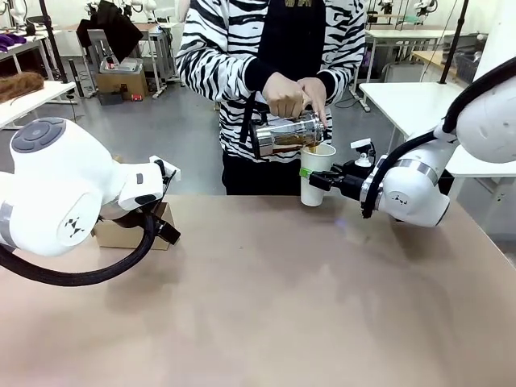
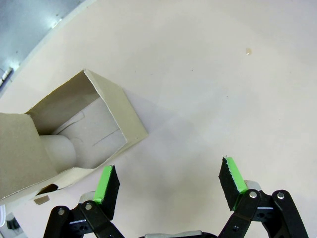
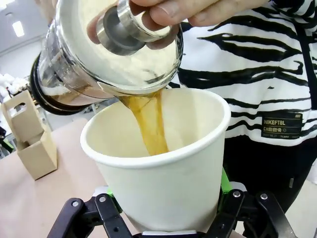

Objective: Pour a drink into a cup and package it in a carrier.
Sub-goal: When a person places the Paper Cup Lid on the 600 ml Paper Cup , lift the 600 ml Paper Cup.

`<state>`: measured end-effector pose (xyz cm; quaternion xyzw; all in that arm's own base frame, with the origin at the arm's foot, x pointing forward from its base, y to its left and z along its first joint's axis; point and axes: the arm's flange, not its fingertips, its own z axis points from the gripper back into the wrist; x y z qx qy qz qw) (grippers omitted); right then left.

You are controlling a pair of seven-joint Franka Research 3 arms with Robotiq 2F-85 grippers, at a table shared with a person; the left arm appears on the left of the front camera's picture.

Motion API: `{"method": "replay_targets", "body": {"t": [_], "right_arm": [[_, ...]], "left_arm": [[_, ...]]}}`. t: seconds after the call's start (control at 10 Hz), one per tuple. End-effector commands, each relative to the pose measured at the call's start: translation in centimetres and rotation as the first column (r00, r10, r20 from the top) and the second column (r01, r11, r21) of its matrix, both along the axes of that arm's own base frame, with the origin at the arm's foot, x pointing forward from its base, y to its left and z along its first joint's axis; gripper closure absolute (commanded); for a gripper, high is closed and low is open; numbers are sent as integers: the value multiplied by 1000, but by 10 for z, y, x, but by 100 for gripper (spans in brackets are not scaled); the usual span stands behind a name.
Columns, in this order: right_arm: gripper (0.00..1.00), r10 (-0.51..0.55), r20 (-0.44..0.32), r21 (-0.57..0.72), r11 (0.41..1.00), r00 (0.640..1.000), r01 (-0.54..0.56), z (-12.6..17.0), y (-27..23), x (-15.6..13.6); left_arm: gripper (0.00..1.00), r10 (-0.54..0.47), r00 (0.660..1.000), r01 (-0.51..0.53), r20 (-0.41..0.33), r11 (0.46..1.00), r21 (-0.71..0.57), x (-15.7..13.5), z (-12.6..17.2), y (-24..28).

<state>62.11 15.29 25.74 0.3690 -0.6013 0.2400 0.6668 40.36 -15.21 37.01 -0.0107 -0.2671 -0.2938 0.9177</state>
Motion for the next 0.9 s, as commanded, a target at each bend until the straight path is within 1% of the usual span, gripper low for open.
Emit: {"method": "replay_targets", "body": {"t": [0.0,0.8], "right_arm": [[20,-6,-2,3,1000,1000,6,3,2,0],[20,-6,-2,3,1000,1000,6,3,2,0]], "left_arm": [[0,0,1000,0,0,1000,-3,0,0,0],[0,0,1000,0,0,1000,-3,0,0,0]]}}
